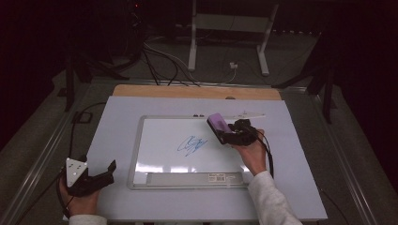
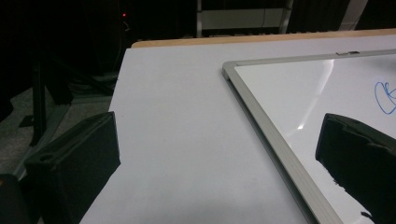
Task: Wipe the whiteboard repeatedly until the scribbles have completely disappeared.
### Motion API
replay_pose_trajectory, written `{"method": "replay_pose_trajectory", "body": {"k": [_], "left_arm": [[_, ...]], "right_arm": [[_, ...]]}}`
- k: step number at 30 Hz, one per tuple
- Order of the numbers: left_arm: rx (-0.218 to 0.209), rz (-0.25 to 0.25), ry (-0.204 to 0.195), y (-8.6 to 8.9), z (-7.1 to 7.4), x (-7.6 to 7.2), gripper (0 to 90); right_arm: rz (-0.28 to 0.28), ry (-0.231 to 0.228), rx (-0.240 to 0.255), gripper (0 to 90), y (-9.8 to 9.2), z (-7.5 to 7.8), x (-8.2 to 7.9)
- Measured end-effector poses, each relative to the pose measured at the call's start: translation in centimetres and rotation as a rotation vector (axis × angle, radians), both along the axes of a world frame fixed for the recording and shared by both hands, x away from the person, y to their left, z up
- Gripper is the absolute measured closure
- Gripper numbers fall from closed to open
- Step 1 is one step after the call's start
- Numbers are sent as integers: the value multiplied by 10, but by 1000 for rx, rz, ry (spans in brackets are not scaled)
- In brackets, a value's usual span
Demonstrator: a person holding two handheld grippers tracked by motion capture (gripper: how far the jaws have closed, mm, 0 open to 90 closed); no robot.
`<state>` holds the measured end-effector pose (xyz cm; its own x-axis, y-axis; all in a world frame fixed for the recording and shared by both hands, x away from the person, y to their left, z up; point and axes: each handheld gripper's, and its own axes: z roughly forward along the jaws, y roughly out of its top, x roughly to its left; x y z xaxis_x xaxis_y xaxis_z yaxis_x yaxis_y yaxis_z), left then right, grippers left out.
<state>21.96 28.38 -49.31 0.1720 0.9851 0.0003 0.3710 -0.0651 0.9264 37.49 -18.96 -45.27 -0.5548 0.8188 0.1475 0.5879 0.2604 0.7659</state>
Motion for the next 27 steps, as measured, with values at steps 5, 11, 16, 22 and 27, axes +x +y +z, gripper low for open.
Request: {"method": "replay_pose_trajectory", "body": {"k": [5, 11, 16, 22, 27], "left_arm": [[-1, 2, 0, 1, 0, 0, 6], [1, -1, 1, 0, 0, 0, 6], [-2, 1, 1, 1, 0, 0, 6], [-2, -1, 0, 1, 0, 0, 6], [-5, 1, 2, 1, 0, 0, 6]], "right_arm": [[3, 3, -26, 412, 5, -5, 3], [2, 9, -64, 411, 13, -16, 7], [15, 15, -104, 411, 25, -26, 10], [19, 18, -131, 411, 33, -33, 12], [13, 19, -175, 410, 37, -40, 14]]}}
